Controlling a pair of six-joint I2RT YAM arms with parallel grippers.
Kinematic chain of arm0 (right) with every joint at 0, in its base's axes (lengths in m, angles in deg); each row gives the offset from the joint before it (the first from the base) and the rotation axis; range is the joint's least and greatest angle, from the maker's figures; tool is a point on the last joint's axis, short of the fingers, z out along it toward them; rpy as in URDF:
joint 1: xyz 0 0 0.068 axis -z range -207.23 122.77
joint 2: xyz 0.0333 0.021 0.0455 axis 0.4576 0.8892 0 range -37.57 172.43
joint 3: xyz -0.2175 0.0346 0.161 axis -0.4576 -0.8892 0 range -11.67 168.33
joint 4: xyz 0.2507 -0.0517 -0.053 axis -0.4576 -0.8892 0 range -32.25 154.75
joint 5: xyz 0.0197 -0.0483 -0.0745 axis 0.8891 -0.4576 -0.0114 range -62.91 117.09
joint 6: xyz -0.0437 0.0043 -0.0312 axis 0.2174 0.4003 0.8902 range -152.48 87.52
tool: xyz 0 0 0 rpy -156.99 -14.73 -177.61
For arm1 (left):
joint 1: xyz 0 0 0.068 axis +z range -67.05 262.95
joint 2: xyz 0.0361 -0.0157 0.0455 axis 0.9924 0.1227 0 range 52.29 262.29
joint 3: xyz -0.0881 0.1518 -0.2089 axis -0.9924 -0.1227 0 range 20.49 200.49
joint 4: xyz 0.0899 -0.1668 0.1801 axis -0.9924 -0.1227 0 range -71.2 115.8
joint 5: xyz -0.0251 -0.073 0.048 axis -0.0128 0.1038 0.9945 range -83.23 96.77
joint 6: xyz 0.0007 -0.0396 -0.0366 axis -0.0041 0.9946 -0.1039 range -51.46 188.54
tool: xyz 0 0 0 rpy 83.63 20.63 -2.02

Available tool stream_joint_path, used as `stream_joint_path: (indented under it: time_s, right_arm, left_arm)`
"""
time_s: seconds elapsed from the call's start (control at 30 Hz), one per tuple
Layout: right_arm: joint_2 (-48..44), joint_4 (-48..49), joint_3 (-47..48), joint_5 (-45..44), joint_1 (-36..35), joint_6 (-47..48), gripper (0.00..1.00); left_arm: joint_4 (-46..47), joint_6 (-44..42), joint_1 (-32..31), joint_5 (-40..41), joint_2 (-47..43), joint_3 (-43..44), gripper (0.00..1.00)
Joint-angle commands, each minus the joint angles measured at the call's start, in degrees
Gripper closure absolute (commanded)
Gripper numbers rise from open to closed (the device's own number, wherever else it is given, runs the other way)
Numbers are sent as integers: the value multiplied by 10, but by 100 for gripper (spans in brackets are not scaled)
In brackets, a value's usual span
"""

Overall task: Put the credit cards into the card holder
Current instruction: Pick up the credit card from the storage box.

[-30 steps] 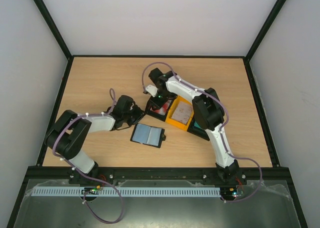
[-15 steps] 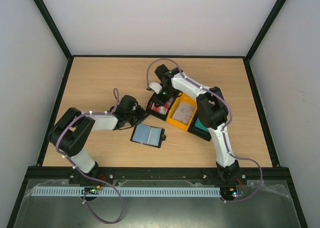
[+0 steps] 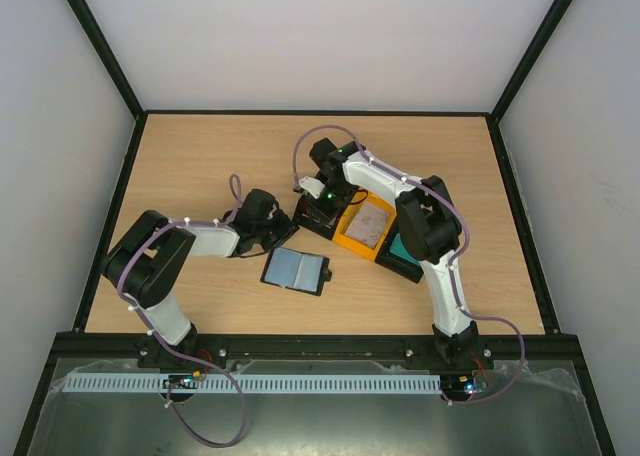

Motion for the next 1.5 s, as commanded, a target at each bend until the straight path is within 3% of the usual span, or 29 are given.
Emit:
stream_joint_path:
  time_s: [0.0, 0.13, 0.57, 0.77, 0.93, 1.2, 1.47]
  right_arm:
    - [-9, -16, -9, -14, -4, -18, 70]
    - [-1, -15, -1, -17, -6, -24, 70]
    - [-70, 7, 2, -32, -6, -62, 97]
    - [-93, 30, 9, -76, -6, -123, 98]
    - [-123, 83, 6, -134, -6, -231, 98]
    - [-173, 167, -44, -165, 8, -422, 98]
    - [-240, 261, -141, -118, 43, -552, 98]
  left_arm:
    - [10, -9, 0, 12, 3, 15, 78]
    - [10, -10, 0, 13, 2, 13, 78]
    - [-1, -22, 0, 22, -19, 12, 78]
    - [-4, -22, -1, 34, -45, 4, 77]
    - [-6, -28, -1, 60, -105, -17, 75]
    - [-11, -59, 1, 77, -213, -45, 51]
    - [35, -47, 21, -53, -226, -17, 30]
